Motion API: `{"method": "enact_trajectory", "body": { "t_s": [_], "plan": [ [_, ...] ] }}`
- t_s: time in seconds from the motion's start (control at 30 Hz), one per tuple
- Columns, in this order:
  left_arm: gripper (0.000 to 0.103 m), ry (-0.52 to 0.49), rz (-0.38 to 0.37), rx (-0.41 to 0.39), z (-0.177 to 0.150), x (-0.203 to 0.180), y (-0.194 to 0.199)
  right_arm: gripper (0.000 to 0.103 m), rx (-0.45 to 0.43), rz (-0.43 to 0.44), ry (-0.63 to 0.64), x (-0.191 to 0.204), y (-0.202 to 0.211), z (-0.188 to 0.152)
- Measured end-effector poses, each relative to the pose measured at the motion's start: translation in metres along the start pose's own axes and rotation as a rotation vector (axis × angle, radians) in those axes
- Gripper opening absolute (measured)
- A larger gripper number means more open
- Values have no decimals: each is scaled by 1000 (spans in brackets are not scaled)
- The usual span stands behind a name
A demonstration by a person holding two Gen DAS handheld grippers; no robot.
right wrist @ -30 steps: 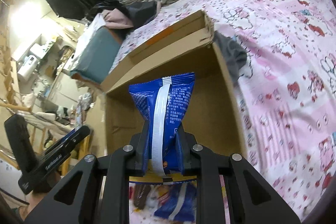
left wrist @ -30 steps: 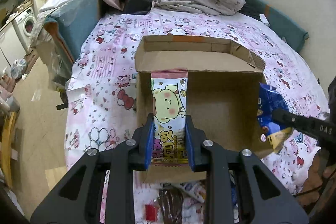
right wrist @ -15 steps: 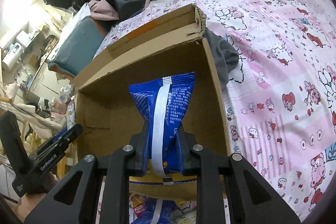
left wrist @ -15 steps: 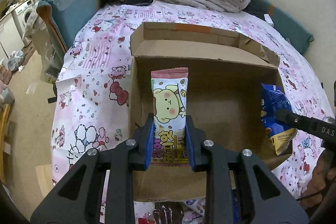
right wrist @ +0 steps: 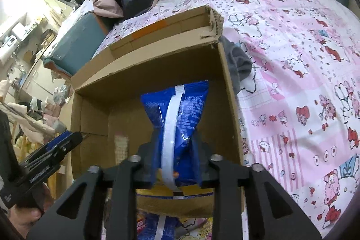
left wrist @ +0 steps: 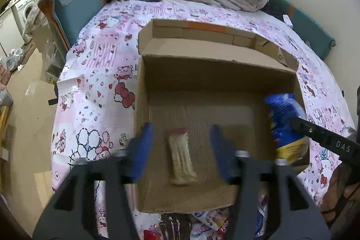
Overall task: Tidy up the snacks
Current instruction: 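Carry both snacks over the box and open both tools to drop them, then move both tools back to the snack pile in front of the box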
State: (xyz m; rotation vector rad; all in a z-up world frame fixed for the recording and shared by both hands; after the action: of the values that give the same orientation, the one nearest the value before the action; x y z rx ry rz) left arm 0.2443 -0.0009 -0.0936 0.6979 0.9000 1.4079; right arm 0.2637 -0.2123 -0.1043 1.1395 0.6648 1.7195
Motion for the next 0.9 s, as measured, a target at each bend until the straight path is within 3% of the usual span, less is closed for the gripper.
{"method": "enact_trajectory", "body": {
  "t_s": [0.03, 0.07, 0.33, 0.8, 0.9],
  "plan": [
    [77, -1, 7, -14, 1, 0, 3, 81, -4, 7, -13, -1, 1, 1],
    [84, -3, 18, -28, 2, 1, 6, 87, -9, 14, -22, -2, 2, 1],
    [85, 4, 27, -69, 7, 3, 19, 88, -33, 9, -30, 1, 13, 4],
    [85, 65, 4, -53, -3, 9, 44, 88, -47, 61, -52, 10, 45, -15],
    [85, 60, 36, -62, -6, 12, 53, 88, -54, 58, -48, 10, 53, -20]
  ]
}}
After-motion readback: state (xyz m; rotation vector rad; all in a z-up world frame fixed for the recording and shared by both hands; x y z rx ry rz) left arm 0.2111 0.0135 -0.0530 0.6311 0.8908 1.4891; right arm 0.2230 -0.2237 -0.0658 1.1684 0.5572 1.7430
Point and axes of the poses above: each gripper's, at about its wrist camera, not at the fingertips, and y roughly against the way its jaws point, x to its left, z to its top, the point moved 9 cm from there along -y, roughly the way its jaws point, and after that the axes turned 5 degrees about x, right-handed, at the moved point
